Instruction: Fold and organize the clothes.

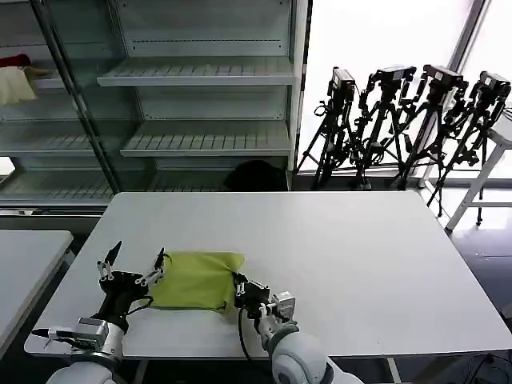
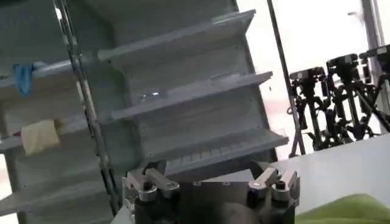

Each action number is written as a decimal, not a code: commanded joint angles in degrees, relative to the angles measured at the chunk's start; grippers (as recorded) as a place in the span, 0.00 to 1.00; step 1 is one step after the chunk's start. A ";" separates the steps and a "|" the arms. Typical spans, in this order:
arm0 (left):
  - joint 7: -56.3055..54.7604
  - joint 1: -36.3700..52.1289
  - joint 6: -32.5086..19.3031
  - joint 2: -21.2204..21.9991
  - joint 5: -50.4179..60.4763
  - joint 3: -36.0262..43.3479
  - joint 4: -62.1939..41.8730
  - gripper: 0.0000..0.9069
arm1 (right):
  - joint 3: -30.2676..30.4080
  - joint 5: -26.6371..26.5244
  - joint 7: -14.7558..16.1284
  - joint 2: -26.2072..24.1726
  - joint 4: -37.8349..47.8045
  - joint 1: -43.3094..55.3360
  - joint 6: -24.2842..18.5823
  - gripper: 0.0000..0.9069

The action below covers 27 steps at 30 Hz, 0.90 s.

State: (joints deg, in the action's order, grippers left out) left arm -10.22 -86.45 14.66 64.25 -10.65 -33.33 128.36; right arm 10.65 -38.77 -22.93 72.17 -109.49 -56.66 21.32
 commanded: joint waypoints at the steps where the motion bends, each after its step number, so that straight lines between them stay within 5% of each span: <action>1: 0.05 0.03 0.04 0.06 -0.17 0.24 0.07 1.00 | -9.57 -1.14 2.48 -9.81 -3.35 -1.99 -1.58 0.00; 9: 0.13 -0.18 0.08 0.07 -0.09 0.47 -0.04 1.00 | -14.91 -0.80 4.15 -16.48 -1.57 -4.24 -4.59 0.00; 10: 0.13 -0.23 0.07 0.08 -0.07 0.48 -0.06 1.00 | -15.26 -0.78 4.15 -16.58 -1.33 -4.25 -4.79 0.60; 11: 0.12 -0.31 0.04 0.08 -0.05 0.50 0.00 1.00 | -16.03 -0.75 4.10 -16.92 -0.31 -4.23 -5.32 1.00; 21: 0.09 -1.06 -0.18 0.19 -0.04 0.43 0.13 1.00 | -21.81 -0.32 5.71 -21.94 2.92 -5.83 -5.84 1.00; 25: 0.12 -1.07 -0.14 0.27 -0.09 0.79 0.36 1.00 | -23.66 7.67 0.15 -22.17 3.14 -7.36 3.19 1.00; 27: 0.12 -1.11 -0.11 0.25 -0.08 0.84 0.47 1.00 | -24.47 5.71 -3.19 -22.25 2.92 -8.05 2.84 1.00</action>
State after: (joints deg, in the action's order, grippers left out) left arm -10.13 -87.46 14.51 64.54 -10.72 -32.64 128.62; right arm -7.90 -37.84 -19.24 53.78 -107.64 -62.00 17.50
